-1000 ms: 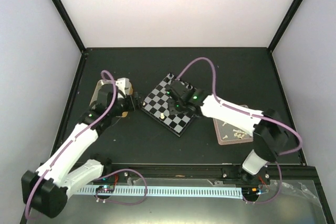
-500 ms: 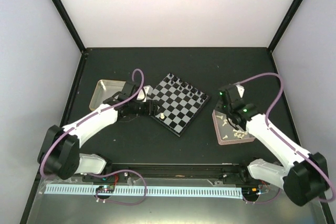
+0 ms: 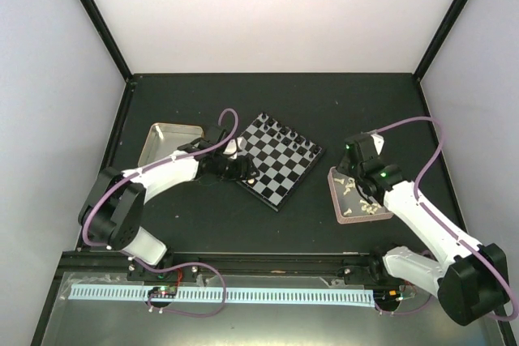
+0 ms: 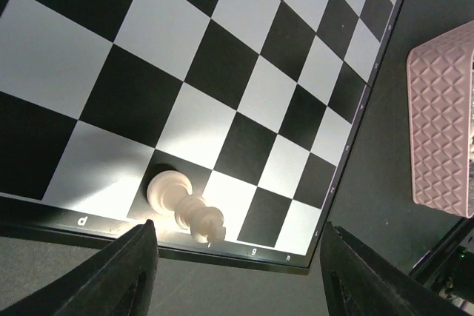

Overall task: Set up the chess pieces on the board
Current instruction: Place the chess piece on the chessboard.

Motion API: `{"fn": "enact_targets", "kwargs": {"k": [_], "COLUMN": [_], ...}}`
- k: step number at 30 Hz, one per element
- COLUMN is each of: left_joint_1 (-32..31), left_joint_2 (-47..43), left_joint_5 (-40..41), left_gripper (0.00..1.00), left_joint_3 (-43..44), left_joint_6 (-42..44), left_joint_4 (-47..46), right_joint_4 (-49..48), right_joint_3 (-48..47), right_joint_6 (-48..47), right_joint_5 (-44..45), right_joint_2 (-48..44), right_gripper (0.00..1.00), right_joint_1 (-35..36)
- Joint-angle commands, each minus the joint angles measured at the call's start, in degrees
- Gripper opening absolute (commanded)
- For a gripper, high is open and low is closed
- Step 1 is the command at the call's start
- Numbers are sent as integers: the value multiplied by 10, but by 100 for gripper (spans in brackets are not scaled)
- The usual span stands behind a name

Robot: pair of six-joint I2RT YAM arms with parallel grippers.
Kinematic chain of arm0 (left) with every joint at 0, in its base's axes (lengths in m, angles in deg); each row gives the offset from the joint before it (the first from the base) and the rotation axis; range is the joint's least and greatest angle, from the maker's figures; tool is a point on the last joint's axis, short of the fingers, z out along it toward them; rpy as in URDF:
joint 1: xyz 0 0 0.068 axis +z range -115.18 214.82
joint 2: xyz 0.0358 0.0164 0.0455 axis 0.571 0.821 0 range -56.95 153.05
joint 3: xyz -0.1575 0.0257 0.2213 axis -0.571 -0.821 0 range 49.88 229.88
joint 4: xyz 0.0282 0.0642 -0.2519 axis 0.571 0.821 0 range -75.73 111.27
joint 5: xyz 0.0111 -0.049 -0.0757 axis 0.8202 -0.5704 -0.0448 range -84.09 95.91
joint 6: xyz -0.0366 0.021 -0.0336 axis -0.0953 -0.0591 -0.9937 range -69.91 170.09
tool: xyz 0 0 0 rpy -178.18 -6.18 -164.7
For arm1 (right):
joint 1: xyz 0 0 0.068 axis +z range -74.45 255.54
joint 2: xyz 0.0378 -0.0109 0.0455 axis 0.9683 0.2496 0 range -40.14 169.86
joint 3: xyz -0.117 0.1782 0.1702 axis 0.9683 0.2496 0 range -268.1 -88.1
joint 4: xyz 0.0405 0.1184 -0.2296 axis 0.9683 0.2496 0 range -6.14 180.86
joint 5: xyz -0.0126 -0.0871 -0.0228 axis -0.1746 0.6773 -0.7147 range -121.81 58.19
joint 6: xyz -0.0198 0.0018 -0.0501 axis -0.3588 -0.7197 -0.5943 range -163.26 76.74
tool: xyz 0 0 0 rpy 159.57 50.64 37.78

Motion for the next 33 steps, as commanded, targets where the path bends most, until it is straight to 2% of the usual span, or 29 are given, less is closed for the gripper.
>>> {"fn": "enact_targets", "kwargs": {"k": [1, 12, 20, 27, 33], "left_joint_1": [-11, -13, -14, -15, -15], "left_joint_2": [21, 80, 108, 117, 113], "left_joint_5": [15, 22, 3, -8, 11], "left_gripper": [62, 64, 64, 60, 62], "left_joint_3": [30, 82, 88, 91, 96], "left_joint_6": [0, 40, 42, 43, 43], "left_joint_4": [13, 44, 53, 55, 64], "right_joint_4": [-19, -20, -15, -9, -6], "right_joint_3": [6, 7, 6, 3, -1], "right_joint_6": [-11, -19, -20, -20, -23], "right_joint_5": [2, -8, -6, -4, -6], "right_joint_2": [4, 11, 10, 10, 13], "right_gripper": [56, 56, 56, 56, 56], "right_joint_1": [-3, -3, -3, -3, -3]}}
